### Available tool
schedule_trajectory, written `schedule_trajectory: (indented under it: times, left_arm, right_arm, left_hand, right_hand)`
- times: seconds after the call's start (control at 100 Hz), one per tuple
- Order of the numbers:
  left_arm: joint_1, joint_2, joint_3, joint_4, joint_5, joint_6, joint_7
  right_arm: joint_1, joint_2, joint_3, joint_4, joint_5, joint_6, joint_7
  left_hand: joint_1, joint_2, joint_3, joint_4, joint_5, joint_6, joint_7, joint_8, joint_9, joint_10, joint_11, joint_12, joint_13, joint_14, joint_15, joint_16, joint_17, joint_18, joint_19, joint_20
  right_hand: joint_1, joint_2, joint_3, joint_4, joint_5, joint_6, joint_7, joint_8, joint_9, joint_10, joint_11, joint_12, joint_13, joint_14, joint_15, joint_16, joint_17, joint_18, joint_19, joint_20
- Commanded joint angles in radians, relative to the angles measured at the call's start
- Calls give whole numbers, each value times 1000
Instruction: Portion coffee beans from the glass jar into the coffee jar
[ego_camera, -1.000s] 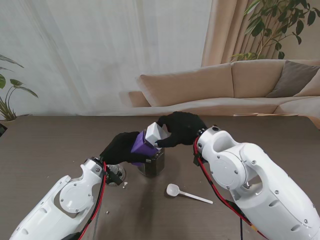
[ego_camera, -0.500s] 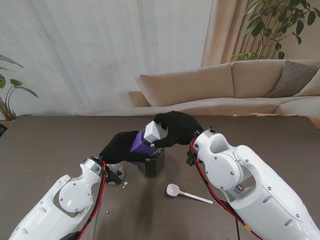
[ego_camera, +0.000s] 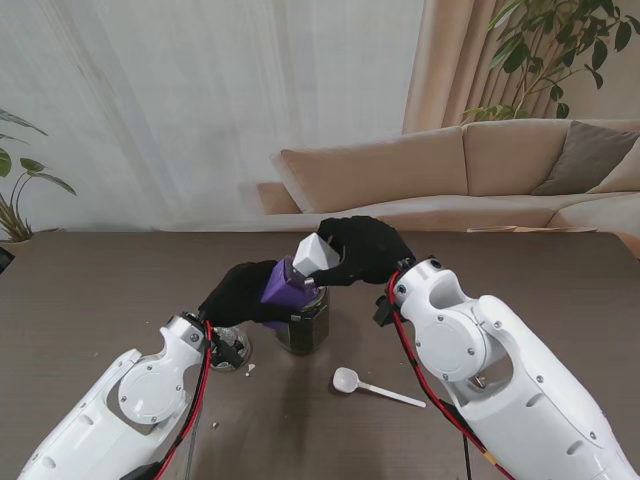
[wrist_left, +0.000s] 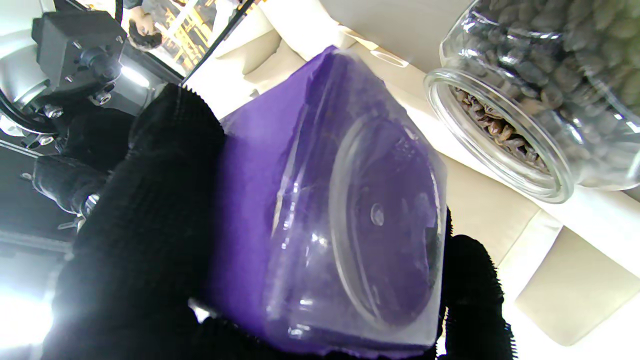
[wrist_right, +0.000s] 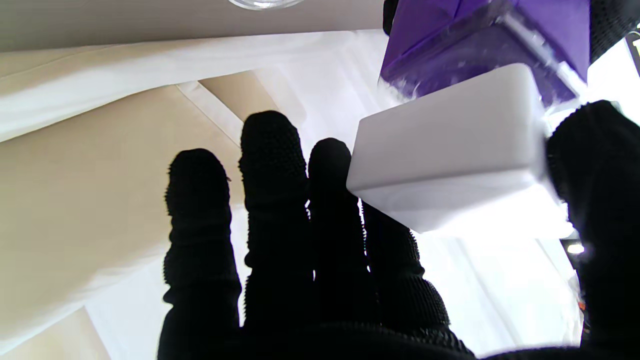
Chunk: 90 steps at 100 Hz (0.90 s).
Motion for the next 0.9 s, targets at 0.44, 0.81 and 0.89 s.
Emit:
schedule_trajectory:
  times: [0.44,0.81,0.89]
  left_arm:
    - [17,-5,-10,-21,8,-8,-11]
    - [45,-2,-48,-42,21,-15,-7]
    - [51,-3,-56,-45,24,-18,-2]
  right_arm:
    - [-27,-3,85,36,-68,6,-61]
    - [-6,28,91,225,-267,-66,-41]
    - [10,33,71,279,-291,-75,-43]
  left_hand:
    - [175,235,425,55,129,-72,204,64,3,-61,7,3,-2,22,66,19,-16,-149,-16,-23]
    - [175,235,424,54,129,-74,204,65,3,-63,8,4,-1,20,67,19,-16,-148,-16,-23]
    - [175,236,424,54,128,-75,204,65,3,-62,7,3,-1,20,67,19,-15,-148,-15,-23]
  right_hand:
    - [217,133,223,66,130,-205,341,15,15,-39,3,31,38,-14,18,10,-75,14,48,-26]
    - [201,126,222,65,141,-219,330,-7,9,-49,5,31,31,-28,6,4,-77,6,50,-30]
    - [197,125,222,65,141,-222,327,-11,5,-50,6,30,27,-29,2,3,-80,3,49,-31]
